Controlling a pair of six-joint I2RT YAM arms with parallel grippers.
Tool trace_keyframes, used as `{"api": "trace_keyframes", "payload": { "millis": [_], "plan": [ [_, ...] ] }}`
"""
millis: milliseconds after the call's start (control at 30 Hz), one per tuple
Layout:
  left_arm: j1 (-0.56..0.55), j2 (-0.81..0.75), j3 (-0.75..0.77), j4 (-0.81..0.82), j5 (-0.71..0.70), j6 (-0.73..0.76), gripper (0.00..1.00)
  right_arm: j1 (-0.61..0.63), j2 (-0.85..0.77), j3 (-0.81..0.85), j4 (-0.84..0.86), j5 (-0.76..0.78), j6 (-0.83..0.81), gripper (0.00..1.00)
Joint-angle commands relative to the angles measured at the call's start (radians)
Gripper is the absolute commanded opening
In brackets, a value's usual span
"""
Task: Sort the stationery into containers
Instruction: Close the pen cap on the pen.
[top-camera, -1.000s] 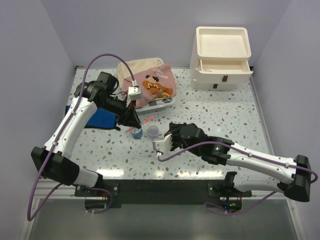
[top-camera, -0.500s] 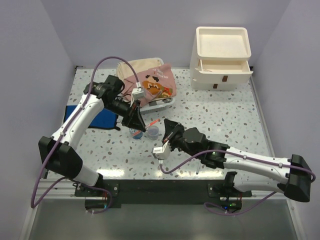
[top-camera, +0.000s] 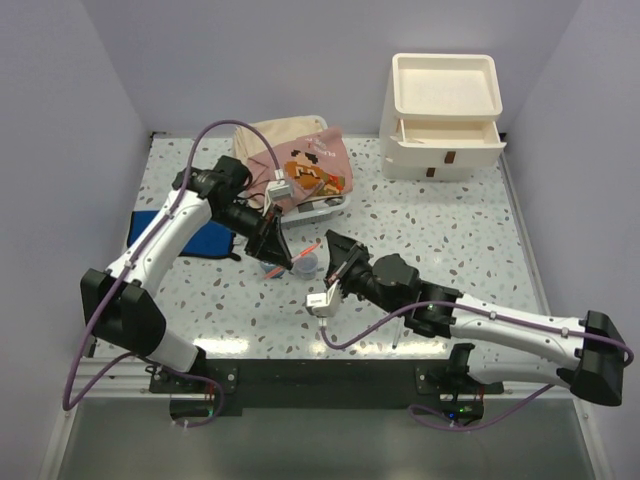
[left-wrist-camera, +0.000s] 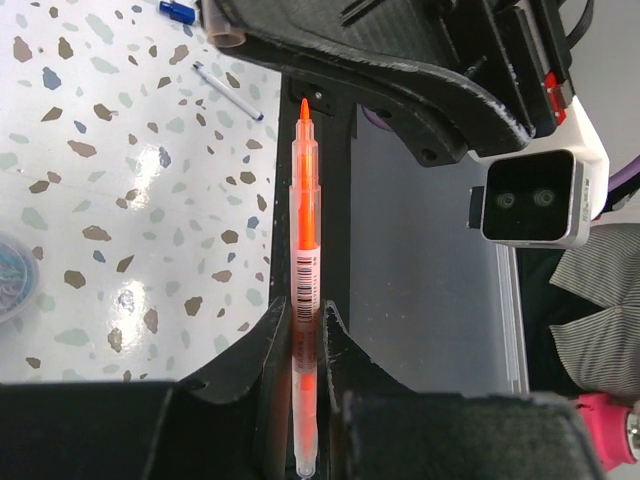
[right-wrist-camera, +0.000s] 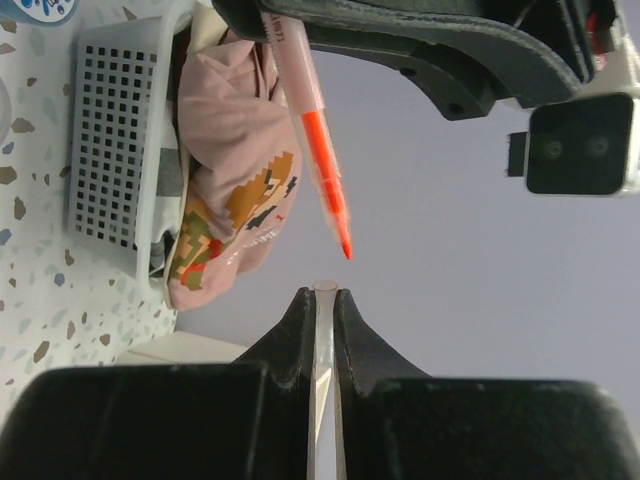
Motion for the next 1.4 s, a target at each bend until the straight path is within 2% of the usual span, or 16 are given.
{"api": "trace_keyframes", "payload": {
  "millis": [0,233,733,1000,1367],
  "plan": [
    [-0.004,0.020,0.004,-0.001,0.054,-0.028,0.00,0.002,-0.044,-0.002,-0.013,-0.017,-0.033,0.00],
    [-0.003,0.037,0.023,-0.001,0.049,-0.031,0.00,0.000,-0.066,0.006,-0.093,-0.069,-0.033,0.00],
    [-0.003,0.050,0.021,-0.001,0.059,-0.023,0.00,0.000,0.009,0.033,-0.022,-0.091,-0.019,0.00],
    [0.000,0.048,0.015,-0.001,0.049,-0.030,0.00,-0.003,0.031,0.049,0.015,-0.042,-0.004,0.00],
    [0.025,0.036,0.026,-0.001,0.005,-0.040,0.00,-0.012,-0.034,0.043,-0.047,-0.020,0.005,0.00]
  ]
}}
